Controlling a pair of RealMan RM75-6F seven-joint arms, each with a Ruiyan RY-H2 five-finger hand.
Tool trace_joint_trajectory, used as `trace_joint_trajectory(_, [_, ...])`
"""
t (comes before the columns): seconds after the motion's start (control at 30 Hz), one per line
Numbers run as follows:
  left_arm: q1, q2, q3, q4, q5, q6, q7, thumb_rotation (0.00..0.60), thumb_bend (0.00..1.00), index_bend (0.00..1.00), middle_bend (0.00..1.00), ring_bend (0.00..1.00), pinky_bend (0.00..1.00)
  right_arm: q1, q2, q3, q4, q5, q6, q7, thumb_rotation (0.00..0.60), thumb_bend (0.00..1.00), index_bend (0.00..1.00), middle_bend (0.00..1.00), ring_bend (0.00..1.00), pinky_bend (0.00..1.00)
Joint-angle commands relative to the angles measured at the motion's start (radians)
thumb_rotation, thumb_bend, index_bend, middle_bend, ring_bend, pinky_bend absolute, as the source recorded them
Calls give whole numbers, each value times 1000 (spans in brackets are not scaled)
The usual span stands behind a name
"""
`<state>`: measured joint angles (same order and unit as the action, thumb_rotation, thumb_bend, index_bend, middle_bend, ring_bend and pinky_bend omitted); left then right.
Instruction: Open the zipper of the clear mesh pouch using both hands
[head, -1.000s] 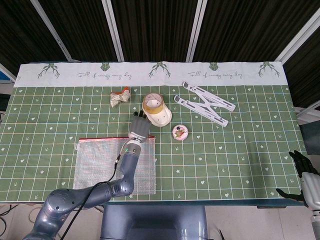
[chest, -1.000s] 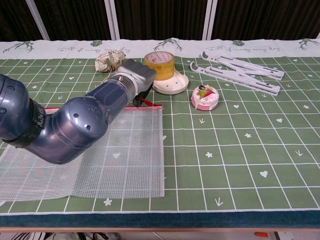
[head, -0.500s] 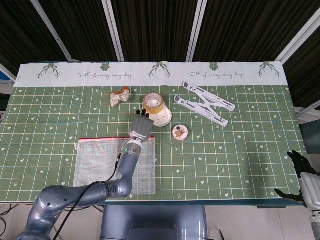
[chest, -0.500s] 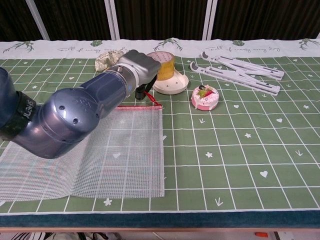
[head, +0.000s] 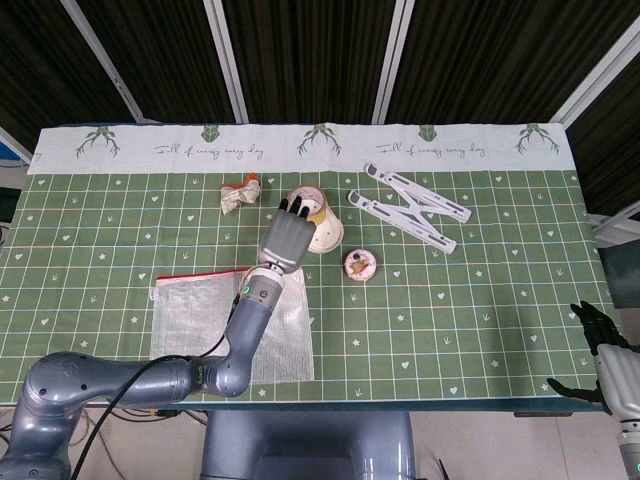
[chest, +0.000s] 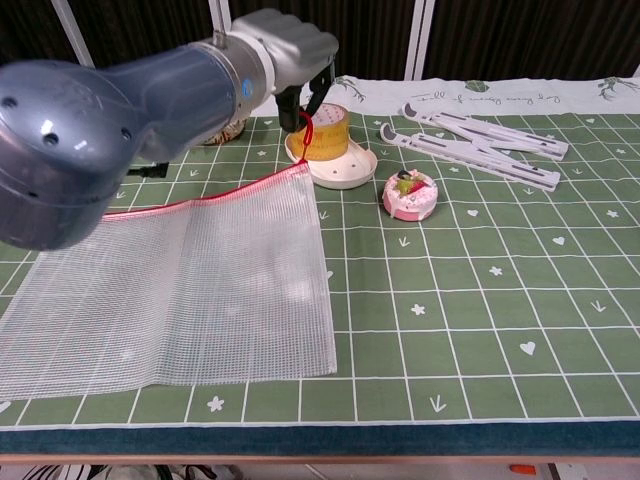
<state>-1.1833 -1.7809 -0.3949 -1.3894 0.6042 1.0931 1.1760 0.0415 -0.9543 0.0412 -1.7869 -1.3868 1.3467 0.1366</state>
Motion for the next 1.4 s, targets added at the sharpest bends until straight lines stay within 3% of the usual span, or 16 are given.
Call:
trace_joint_trajectory(0.03, [-13,61,-29,-86,-1,23,-7,600,423,602,282,117,225,12,23,-1,-54,13,-25,-21,600,170,0,0,0,198])
trace_joint_trajectory(0.17, [-27,96,-42,-148,-6,30,-17,600,423,603,285,117,225,38,50,17,-147,67,-72,-25,600,171,0,0,0,198])
trace_joint_trajectory(0.3, [-48,118,-53,-192,-10,38,-26,600,423,604,288,118,225,91,86,62,-284,190,-156,1,600,195,0,0,0,198])
trace_joint_trajectory(0.47, [-73,128,-58,-217,-30,53,-34,600,423,605,289,117,226,183,92,143,-392,365,-224,-10,600,251,28,0,0,198])
trace_joint_trajectory(0.6, [-89,133,-54,-233,-51,67,-40,600,423,606,290,118,226,286,76,223,-454,566,-271,-24,600,277,72,0,0,198])
trace_joint_trajectory(1.0, [-132,152,-41,-267,-77,94,-50,600,423,606,289,117,226,613,-102,383,-433,1069,-231,-141,600,296,205,0,0,198])
trace_joint_trajectory(1.4, [-160,180,-37,-295,-110,111,-56,600,423,606,288,118,226,775,-270,453,-393,1272,-128,-185,600,321,337,0,0,198])
